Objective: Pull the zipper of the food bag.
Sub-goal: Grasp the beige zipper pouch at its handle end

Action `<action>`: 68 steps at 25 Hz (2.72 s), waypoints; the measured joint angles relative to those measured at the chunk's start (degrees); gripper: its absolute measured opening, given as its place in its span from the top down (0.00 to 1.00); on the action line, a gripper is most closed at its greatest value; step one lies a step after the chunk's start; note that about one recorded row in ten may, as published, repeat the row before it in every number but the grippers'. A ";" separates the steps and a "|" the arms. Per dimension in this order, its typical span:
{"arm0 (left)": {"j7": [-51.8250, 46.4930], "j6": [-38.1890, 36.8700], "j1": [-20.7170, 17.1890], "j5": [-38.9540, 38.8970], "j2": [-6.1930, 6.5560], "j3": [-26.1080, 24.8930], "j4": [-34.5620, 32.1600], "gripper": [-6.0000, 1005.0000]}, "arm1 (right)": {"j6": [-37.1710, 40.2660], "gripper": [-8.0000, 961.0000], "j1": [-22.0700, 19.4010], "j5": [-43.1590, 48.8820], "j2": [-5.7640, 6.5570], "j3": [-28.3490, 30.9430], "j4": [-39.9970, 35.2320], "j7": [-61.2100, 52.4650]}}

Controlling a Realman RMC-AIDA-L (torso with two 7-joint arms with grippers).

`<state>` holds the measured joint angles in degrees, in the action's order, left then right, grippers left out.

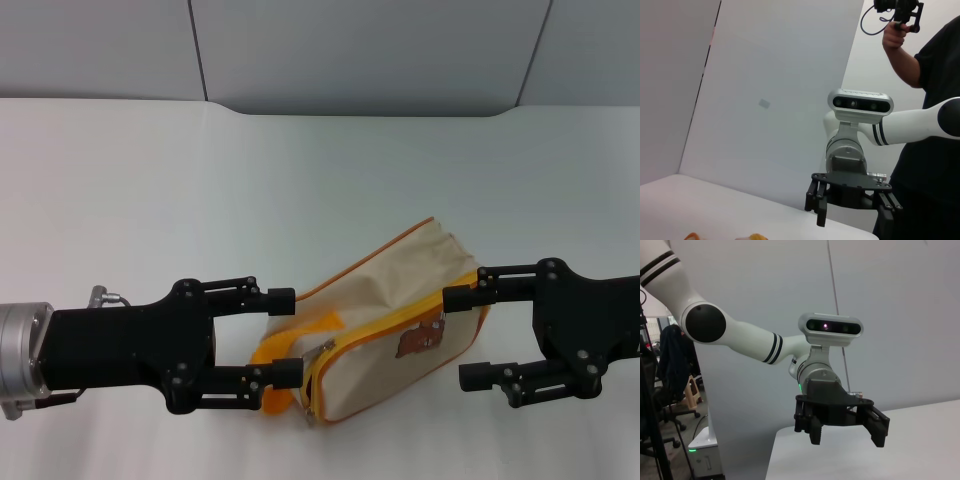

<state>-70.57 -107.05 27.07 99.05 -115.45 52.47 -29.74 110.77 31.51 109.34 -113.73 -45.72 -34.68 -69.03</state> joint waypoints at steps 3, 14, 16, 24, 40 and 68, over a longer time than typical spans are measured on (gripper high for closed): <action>0.00 0.00 0.00 0.01 -0.05 0.00 0.00 0.25 | 0.01 0.24 -0.08 0.00 0.00 -0.02 -0.02 0.01; 0.00 0.10 0.00 0.01 -0.04 0.10 -0.06 0.26 | 0.30 0.24 -0.44 0.00 0.00 0.01 -0.03 0.05; 0.04 0.78 -0.07 0.01 -0.04 0.03 -0.06 0.26 | 0.32 0.24 -0.44 0.00 0.01 0.03 -0.03 0.05; 0.64 7.57 -1.21 0.40 0.37 -0.04 0.01 0.27 | 0.27 0.24 -0.40 -0.12 0.01 0.03 -0.04 0.04; 1.03 19.13 -1.72 3.68 -0.71 0.77 0.04 0.28 | -0.03 0.24 -0.49 -0.25 0.01 0.02 -0.03 0.03; 5.78 12.60 -5.22 8.30 -3.27 -0.41 6.60 0.30 | -0.65 0.24 -0.60 -0.42 0.03 2.84 -0.20 -0.40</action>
<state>-64.80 -94.44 21.85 107.35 -118.72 52.06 -23.14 110.12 30.91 108.92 -113.70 -42.89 -34.89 -69.44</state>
